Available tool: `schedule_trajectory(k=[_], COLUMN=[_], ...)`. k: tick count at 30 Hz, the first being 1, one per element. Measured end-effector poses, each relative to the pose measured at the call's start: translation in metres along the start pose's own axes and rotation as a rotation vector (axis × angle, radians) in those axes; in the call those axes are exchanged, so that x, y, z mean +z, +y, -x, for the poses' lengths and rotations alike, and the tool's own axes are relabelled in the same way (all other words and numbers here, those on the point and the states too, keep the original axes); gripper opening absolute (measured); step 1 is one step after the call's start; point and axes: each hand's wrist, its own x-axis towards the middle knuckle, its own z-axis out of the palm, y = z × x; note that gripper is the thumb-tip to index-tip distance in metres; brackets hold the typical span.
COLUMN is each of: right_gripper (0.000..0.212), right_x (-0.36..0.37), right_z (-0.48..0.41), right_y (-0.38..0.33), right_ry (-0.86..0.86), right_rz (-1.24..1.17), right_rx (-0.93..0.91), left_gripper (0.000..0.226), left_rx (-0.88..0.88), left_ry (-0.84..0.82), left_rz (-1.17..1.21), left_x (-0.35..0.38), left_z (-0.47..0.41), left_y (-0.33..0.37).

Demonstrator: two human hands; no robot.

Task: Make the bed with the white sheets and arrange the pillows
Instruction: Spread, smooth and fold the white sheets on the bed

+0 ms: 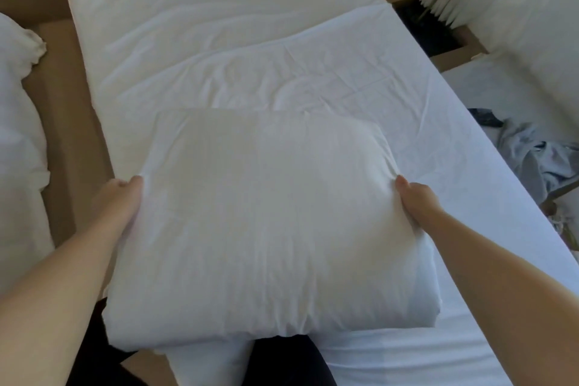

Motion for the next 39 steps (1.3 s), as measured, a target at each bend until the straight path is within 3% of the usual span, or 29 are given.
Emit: schedule_trajectory(k=[3,6,12,15,19,21,25,28,32,39], right_gripper=[0.073,0.071,0.055,0.052,0.050,0.052,0.058,0.061,0.059,0.062], right_x=[0.000,0.015,0.028,0.031,0.038,0.041,0.041,0.033,0.033,0.050], right_z=[-0.023,-0.054,-0.077,-0.061,-0.034,-0.024,-0.016,-0.013,0.020,0.086], right_y=[-0.030,-0.054,-0.040,-0.038,-0.032,-0.028,-0.023,-0.023,-0.001,0.056], right_ry=[-0.001,0.018,0.144,0.102,0.127,0.146,0.075,0.043,0.016,0.156], right_rz=[-0.077,-0.104,-0.095,-0.063,-0.056,-0.005,0.041,0.062,0.086,-0.068], right_rx=[0.063,-0.007,-0.088,-0.102,-0.140,-0.184,-0.078,-0.068,-0.045,0.005], left_gripper=[0.068,0.083,0.055,0.050,0.063,0.050,0.045,0.042,0.055,0.043], left_rx=[-0.013,-0.006,0.128,0.077,0.033,0.077,0.097,0.152,0.225,0.464], left_ry=[-0.070,-0.094,0.094,-0.019,-0.204,-0.163,-0.096,-0.199,-0.369,-0.530], left_rz=[0.016,0.025,0.029,0.124,0.173,0.170,0.195,0.188,0.227,0.342], left_x=[0.005,0.031,0.046,0.039,0.033,0.026,0.014,0.023,0.038,0.042], left_z=[-0.032,-0.056,-0.069,-0.053,-0.036,-0.033,-0.045,-0.042,-0.038,-0.020], left_y=[0.034,0.061,0.050,0.047,0.026,0.010,-0.003,-0.007,-0.029,-0.060])
